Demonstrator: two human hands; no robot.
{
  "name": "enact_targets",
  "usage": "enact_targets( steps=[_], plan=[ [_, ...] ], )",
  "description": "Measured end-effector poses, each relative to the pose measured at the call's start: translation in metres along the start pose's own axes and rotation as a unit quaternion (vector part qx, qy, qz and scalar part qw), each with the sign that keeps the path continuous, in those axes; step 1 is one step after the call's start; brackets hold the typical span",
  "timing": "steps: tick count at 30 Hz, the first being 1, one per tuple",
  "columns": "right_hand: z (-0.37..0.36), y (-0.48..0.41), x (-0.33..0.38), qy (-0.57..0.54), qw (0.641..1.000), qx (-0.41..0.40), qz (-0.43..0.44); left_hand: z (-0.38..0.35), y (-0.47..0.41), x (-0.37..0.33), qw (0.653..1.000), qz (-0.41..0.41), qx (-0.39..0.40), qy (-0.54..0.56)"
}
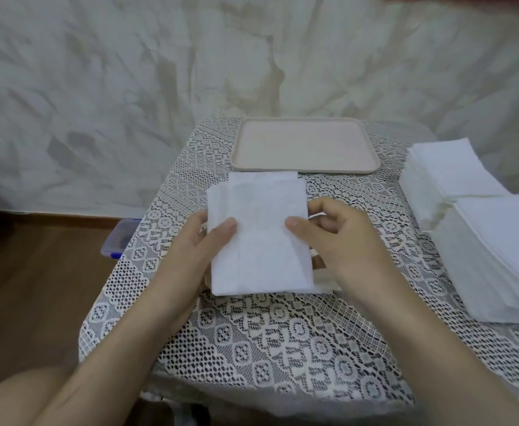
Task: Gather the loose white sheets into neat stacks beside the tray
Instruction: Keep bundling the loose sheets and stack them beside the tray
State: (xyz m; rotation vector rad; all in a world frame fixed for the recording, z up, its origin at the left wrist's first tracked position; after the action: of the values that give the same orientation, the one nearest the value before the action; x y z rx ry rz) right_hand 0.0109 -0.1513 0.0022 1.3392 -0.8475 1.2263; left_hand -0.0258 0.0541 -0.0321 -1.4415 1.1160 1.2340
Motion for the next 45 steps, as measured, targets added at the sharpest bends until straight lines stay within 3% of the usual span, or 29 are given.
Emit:
enact_targets(
  steps=[18, 22, 26, 39, 45],
  plan=[
    [-0.004, 0.003, -0.005, 0.023, 0.999, -0.022, 0.002, 0.003, -0.004, 0.002, 0.999, 0.007, 0.027, 0.043],
    [0.005, 0.0, -0.003, 0.078, 0.994, -0.06, 0.039, 0.003, -0.004, 0.002, 0.998, 0.011, 0.025, 0.05],
    [0.007, 0.004, 0.001, 0.001, 1.0, -0.025, 0.019, 0.002, -0.003, 0.001, 0.998, 0.005, 0.041, 0.046],
    [-0.016, -0.001, -0.001, -0.041, 0.999, -0.029, -0.006, 0.002, -0.003, 0.002, 0.999, -0.007, 0.035, 0.018],
    [-0.013, 0.004, -0.006, 0.059, 0.997, -0.04, -0.008, -0.006, -0.001, -0.005, 0.998, -0.022, -0.017, 0.059]
  ],
)
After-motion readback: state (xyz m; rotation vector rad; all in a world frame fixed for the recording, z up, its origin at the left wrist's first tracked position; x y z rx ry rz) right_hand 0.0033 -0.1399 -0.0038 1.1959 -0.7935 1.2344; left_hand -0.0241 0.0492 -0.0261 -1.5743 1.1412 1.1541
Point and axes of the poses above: each hand's wrist, its own y-axis away from the middle knuckle, its own z-axis out of the back of the hand, x = y × z, the point moved 3 cm from there along -y, towards the middle knuckle, and after that the axes turned 13 degrees about -z, right-handed, at the moved point
